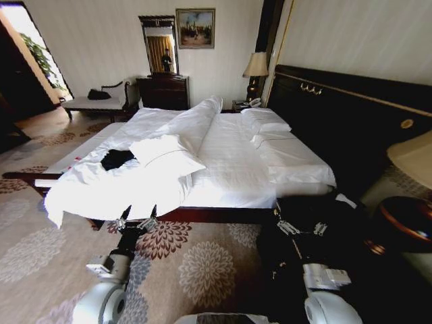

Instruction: Fold the clothes on the bed.

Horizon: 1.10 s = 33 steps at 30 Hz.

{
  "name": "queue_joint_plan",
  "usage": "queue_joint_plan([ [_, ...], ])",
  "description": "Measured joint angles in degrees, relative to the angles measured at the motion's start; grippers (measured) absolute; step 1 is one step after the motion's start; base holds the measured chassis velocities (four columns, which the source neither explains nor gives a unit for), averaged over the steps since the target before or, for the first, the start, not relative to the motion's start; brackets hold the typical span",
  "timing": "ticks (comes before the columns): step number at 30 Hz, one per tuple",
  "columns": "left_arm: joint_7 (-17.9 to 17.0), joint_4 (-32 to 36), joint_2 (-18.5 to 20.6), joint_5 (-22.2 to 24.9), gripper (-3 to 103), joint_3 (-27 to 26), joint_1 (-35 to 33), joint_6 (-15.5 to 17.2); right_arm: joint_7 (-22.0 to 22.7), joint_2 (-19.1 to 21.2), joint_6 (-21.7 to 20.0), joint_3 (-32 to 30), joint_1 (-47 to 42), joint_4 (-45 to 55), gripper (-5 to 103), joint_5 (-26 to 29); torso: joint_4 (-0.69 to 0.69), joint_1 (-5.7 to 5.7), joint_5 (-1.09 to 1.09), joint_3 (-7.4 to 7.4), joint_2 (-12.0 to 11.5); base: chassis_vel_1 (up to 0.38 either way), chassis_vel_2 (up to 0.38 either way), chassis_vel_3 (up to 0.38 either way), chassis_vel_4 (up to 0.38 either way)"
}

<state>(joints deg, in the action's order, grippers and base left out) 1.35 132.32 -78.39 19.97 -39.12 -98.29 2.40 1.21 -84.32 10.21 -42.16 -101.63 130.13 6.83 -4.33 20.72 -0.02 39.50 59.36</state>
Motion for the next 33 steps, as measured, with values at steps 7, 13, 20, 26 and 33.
queue_joint_plan([
  [7, 0.0, 0.2, 0.1, -0.1, 100, 0.1, -0.4, -0.3, 0.0, 0.0, 0.0, -0.1, -0.1, 0.1, 100, 0.0, -0.01, 0.00, -0.01, 0.00, 0.0, -0.158, 0.153, 0.133, -0.170],
  [13, 0.1, 0.3, 0.1, -0.3, 100, 0.2, -0.6, -0.4, 0.0, 0.0, 0.1, 0.0, -0.3, 0.1, 100, 0.0, 0.01, -0.01, -0.02, -0.01, 0.0, -0.113, 0.161, 0.139, -0.123],
  [20, 0.1, 0.1, 0.0, -0.5, 100, 0.4, -0.6, -0.5, 0.0, -0.1, 0.1, 0.0, 0.0, -0.3, 100, 0.0, -0.01, 0.00, 0.00, 0.00, 0.0, -0.182, 0.158, 0.173, -0.148],
  [26, 0.1, -0.2, -0.2, -0.5, 100, 0.6, -0.4, -0.8, 0.0, -0.3, 0.1, 0.0, 0.2, -0.4, 100, -0.1, -0.01, 0.01, -0.02, 0.00, 0.0, -0.189, 0.190, 0.181, -0.169],
  [33, 0.1, -0.5, -0.4, -0.8, 100, 1.0, -0.3, -1.0, 0.0, -0.7, 0.3, 0.0, 0.3, -0.5, 100, -0.1, -0.01, 0.00, -0.01, 0.00, 0.0, -0.151, 0.169, 0.151, -0.148],
])
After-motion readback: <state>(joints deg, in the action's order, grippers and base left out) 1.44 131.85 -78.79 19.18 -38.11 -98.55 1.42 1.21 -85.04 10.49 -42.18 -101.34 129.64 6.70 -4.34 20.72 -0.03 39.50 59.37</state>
